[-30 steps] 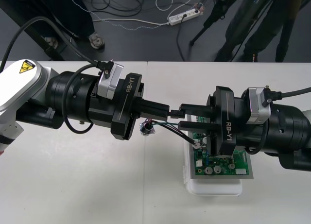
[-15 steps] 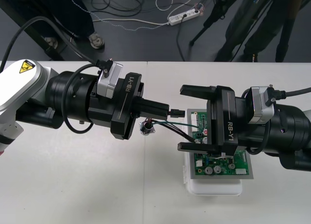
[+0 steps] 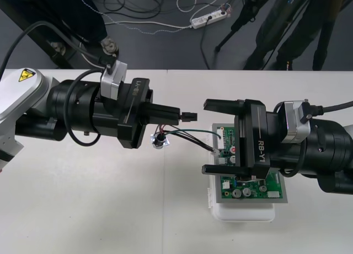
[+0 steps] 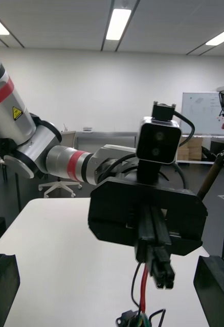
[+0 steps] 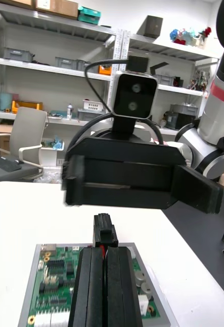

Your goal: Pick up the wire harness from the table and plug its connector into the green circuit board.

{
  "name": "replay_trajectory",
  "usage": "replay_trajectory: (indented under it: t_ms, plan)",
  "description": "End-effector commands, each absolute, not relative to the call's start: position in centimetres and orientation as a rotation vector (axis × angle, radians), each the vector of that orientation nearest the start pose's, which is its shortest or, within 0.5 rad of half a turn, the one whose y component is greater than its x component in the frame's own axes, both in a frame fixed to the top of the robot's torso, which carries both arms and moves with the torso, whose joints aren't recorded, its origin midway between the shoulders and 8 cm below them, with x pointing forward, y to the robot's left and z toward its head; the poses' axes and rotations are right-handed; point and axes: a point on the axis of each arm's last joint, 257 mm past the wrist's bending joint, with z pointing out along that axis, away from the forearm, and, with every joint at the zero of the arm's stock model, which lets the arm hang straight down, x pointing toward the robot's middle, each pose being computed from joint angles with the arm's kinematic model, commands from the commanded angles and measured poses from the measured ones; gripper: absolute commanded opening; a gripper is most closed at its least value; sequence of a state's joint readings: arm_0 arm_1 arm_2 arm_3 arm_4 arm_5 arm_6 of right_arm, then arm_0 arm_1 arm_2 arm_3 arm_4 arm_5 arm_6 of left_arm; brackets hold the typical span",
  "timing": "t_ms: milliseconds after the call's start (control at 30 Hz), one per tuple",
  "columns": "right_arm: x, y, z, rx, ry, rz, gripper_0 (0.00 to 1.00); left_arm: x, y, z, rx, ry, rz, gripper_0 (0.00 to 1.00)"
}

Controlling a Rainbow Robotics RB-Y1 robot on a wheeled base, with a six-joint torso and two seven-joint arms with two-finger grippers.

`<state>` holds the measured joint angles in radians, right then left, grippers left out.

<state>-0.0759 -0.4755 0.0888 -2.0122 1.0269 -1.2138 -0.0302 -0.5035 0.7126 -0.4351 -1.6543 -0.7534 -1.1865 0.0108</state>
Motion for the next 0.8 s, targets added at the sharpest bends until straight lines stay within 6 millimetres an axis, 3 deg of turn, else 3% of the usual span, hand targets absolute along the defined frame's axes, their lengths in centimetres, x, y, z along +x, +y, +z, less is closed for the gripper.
replay_trajectory:
  t_ms: [33,233,467,800]
  plan:
    - [28.6,-3.2,-4.7,-1.318,0.87,0.952,1.0,32.8,3.3,-4.6,1.422,0.883,-1.235,0.0]
    - [28.6,-4.4,-6.6,-1.401,0.948,0.934,1.0,32.7,4.5,-5.9,1.406,0.899,-1.244,0.0]
    - [28.4,-7.2,-8.7,-1.516,1.104,0.94,1.0,32.3,5.6,-8.2,1.383,0.931,-1.234,0.0]
    - [28.9,-9.6,-9.2,-1.51,1.264,0.953,1.0,31.8,5.9,-10.2,1.389,0.912,-1.187,0.0]
